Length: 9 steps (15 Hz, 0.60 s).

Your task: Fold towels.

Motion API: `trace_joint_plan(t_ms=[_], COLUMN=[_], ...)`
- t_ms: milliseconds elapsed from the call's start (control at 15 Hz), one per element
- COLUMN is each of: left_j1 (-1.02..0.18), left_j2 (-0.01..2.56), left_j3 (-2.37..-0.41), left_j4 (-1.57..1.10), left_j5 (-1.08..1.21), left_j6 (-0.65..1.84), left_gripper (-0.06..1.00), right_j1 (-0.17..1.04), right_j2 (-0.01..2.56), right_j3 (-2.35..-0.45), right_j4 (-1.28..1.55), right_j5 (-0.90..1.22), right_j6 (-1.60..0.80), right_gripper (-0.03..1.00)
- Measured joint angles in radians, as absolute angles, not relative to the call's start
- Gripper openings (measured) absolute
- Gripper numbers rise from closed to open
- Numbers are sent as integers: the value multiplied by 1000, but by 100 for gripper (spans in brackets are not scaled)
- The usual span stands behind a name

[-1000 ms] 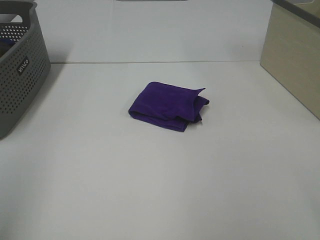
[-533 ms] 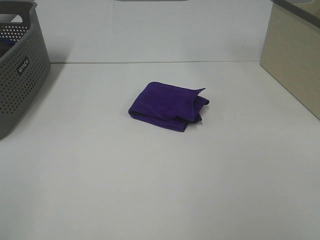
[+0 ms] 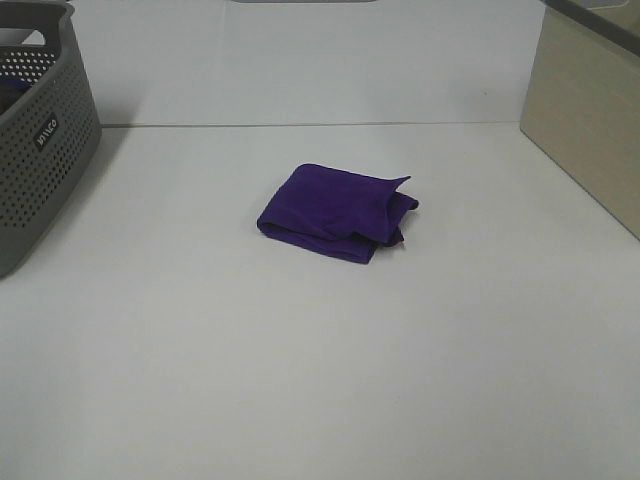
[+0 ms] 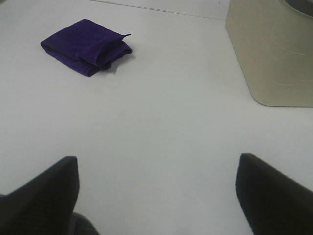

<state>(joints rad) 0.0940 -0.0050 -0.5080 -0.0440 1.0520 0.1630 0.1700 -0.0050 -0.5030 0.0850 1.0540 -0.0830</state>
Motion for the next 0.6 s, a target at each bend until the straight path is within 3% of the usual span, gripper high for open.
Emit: trace_joint_plan(t_ms=[267,600], left_j1=[94,44], left_j2=[-5,-5], left_j3=[-508,-508], left_j4=[-49,-113], left_j5=[1052,1052], left_j6=[160,157], left_gripper=[76,76], right_j1=[164,-62], right_j2=[-5,-5], right_j3=[-503,-503], right_j4=[84,85], right_j5=[1054,1054], right_j6=[-83,-83], right_gripper=[85,85])
